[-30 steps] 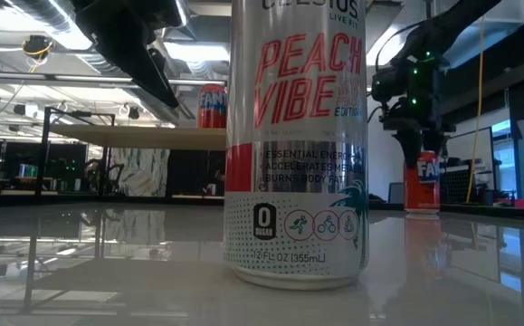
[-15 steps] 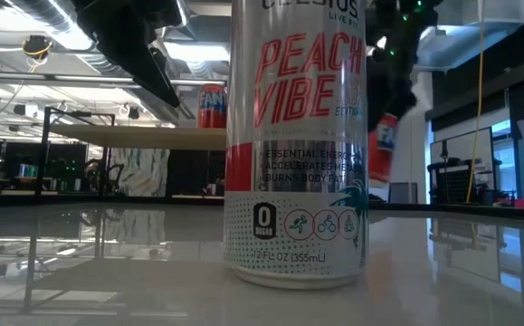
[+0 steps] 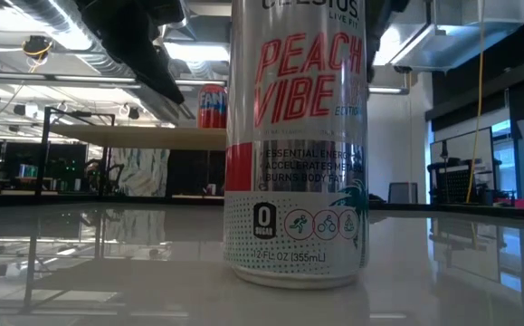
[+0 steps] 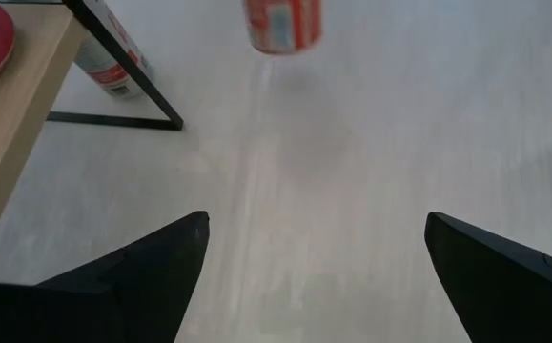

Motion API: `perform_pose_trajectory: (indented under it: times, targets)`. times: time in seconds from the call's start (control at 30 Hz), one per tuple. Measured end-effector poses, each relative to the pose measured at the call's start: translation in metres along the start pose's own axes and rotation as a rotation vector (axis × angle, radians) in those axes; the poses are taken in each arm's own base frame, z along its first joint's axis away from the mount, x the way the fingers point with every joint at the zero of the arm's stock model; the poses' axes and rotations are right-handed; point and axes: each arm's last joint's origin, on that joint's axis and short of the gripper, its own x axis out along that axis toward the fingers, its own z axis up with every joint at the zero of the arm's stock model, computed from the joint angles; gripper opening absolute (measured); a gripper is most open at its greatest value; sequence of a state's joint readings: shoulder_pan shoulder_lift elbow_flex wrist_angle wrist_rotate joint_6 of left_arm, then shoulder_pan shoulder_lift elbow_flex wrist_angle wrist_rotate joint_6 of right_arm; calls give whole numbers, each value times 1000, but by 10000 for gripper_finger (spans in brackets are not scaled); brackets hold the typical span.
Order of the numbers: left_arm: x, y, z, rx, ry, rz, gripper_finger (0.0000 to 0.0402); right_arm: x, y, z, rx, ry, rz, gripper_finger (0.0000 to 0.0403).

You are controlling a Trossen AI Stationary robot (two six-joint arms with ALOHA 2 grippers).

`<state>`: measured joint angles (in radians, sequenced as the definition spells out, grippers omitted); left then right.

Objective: Place canned beverage on shelf
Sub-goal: Put the red soda can on the shelf aligned with the other red soda can

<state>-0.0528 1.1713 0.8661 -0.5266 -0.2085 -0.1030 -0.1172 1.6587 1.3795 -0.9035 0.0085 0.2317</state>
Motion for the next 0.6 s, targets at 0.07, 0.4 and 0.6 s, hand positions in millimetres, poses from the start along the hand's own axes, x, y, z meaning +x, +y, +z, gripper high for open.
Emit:
perform_pose_trajectory:
  times: [0.07,0.4,0.6]
  targets:
    - [0,0,0,0,0,0,379,5,10,6,-37,7,7,285]
    - [4,-6,-3,8,-26,-18,379,35,40,20,-155,59,14,288]
    - [10,-10,-12,19,-33,-28,379,45,42,22,-172,67,14,289]
